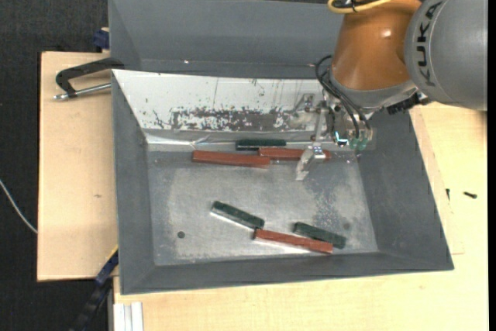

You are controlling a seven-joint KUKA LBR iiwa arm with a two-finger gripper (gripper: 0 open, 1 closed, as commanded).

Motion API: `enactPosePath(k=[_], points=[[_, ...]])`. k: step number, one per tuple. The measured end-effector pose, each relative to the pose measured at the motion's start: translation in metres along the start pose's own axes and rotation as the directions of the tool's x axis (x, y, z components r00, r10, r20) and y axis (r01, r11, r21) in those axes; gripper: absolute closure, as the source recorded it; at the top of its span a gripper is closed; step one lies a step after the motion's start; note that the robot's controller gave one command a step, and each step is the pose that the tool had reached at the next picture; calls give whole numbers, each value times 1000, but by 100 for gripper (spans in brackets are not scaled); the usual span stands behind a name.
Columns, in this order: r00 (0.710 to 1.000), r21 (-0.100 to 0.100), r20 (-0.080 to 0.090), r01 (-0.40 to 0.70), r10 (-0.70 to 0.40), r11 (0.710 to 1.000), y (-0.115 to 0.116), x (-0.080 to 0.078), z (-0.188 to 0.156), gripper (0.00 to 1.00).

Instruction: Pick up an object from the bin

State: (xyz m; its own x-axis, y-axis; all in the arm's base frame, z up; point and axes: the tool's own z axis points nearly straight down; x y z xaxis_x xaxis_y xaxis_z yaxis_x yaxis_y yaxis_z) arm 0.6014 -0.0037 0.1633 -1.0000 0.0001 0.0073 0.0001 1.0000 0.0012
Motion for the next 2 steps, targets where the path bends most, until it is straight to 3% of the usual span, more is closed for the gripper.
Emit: enactPosePath(k=[1, 2], points=[[1000, 0, 9, 0, 0, 1000, 0, -2, -5, 0], [997, -1, 13, -72, 72, 997, 9, 4, 74, 0]])
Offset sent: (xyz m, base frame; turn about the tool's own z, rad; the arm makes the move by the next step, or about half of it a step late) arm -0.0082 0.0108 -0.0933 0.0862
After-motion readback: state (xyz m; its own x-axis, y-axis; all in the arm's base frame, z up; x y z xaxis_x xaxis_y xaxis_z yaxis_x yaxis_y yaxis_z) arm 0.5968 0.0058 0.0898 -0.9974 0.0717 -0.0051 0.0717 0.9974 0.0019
